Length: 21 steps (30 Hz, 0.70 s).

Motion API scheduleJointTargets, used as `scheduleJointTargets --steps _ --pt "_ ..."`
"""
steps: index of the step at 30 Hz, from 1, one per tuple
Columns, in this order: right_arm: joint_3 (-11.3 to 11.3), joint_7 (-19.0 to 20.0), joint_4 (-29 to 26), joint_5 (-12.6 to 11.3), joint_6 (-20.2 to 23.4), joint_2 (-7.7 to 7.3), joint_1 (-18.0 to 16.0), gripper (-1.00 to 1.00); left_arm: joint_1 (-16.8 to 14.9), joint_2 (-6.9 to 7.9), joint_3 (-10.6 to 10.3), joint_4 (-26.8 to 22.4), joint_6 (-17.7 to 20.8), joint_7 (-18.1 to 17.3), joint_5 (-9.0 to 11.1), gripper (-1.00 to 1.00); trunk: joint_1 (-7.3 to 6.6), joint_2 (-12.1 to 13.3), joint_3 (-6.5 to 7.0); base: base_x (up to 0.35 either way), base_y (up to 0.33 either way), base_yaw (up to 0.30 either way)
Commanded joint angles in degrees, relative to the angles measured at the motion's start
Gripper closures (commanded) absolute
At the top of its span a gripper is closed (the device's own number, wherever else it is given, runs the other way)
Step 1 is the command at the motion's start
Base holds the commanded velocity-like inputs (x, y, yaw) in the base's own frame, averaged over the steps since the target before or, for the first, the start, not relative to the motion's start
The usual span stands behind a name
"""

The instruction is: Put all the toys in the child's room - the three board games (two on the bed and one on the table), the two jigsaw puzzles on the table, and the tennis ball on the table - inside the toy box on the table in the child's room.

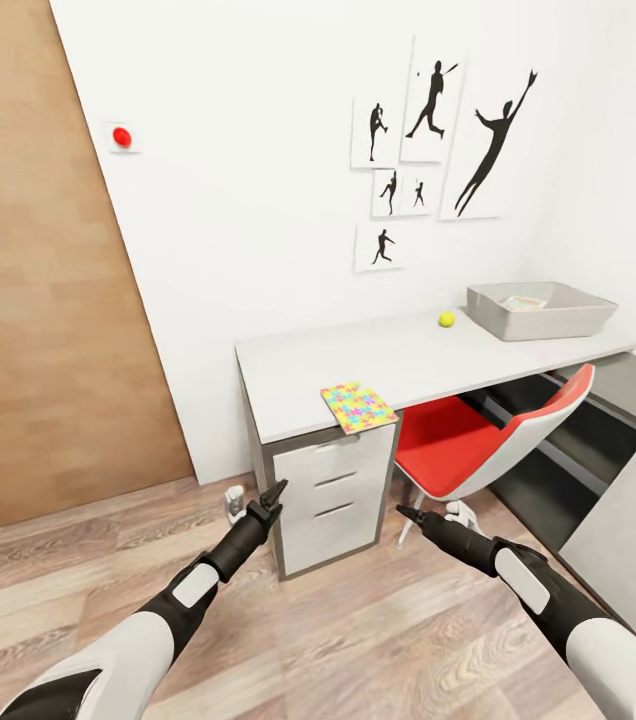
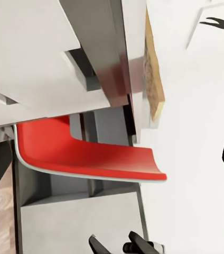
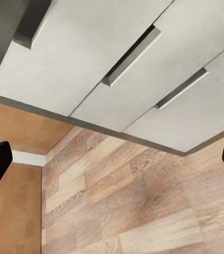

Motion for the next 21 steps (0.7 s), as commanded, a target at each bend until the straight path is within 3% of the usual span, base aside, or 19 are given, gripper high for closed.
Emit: scheduleJointTargets --steps 1,21 --pt "0.3 0.0 0.0 -0.5 0.2 -0.06 0.0 -1.00 0.0 -0.05 0.4 0.0 0.6 -0.2 0.0 -1.00 0.02 0.0 -0.05 0.189 -0.175 0.000" --pt "0.3 0.2 0.0 -0.5 0.0 0.09 -0.1 -1.00 0.0 -0.13 0.3 0.0 -0.5 0.0 0.2 -1.00 0.02 0.0 -0.05 0.091 -0.059 0.000"
